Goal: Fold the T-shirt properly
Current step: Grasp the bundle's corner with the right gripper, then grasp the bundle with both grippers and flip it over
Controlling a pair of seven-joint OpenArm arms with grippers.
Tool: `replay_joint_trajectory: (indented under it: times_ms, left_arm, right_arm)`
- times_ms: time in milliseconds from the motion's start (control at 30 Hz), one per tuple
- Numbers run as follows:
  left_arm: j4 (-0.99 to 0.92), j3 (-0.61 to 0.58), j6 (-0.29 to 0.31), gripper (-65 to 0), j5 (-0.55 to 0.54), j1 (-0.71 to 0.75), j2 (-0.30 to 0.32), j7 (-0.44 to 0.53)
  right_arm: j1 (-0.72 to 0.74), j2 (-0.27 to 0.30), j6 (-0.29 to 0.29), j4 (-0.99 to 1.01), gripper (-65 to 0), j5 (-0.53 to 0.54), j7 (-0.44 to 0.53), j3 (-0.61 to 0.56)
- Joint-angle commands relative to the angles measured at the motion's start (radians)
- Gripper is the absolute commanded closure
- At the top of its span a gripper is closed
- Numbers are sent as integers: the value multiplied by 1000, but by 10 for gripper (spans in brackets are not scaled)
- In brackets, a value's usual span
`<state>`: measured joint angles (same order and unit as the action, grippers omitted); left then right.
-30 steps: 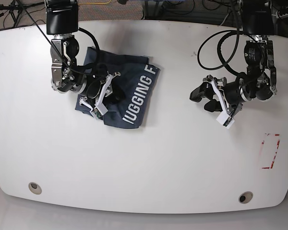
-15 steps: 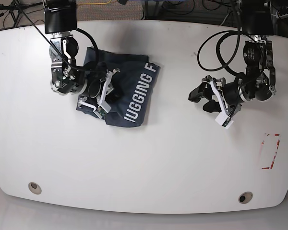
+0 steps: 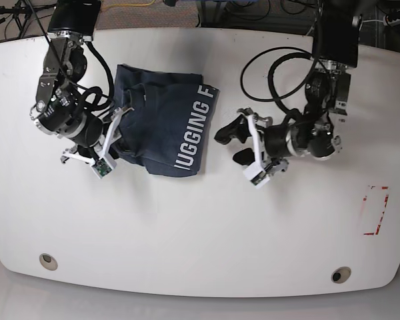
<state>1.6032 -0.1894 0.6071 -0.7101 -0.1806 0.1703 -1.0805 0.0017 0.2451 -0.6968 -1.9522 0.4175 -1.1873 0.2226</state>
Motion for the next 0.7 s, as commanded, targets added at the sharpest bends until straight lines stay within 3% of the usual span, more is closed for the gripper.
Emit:
replay_joint_trajectory:
  times_ms: [0,167,433,667]
  left_arm:
    - [15,-37,3,-397,37,-63,-42,36]
    - [9,-111,3,-397,172,-118,-137,93]
    - [-99,-220,3,-397,367,-164,-282,184]
    - [-263,-229,3,-397,429,-170,-326,257]
  right_arm:
    - [-29,12,-1,-20,-147,7,11,30]
    - [-99,3,-1,-32,-146,10,11,39]
    - [-193,-65,-1,-59,-146,7,11,39]
    - [-230,-69,-1,-51,-146,7,11,37]
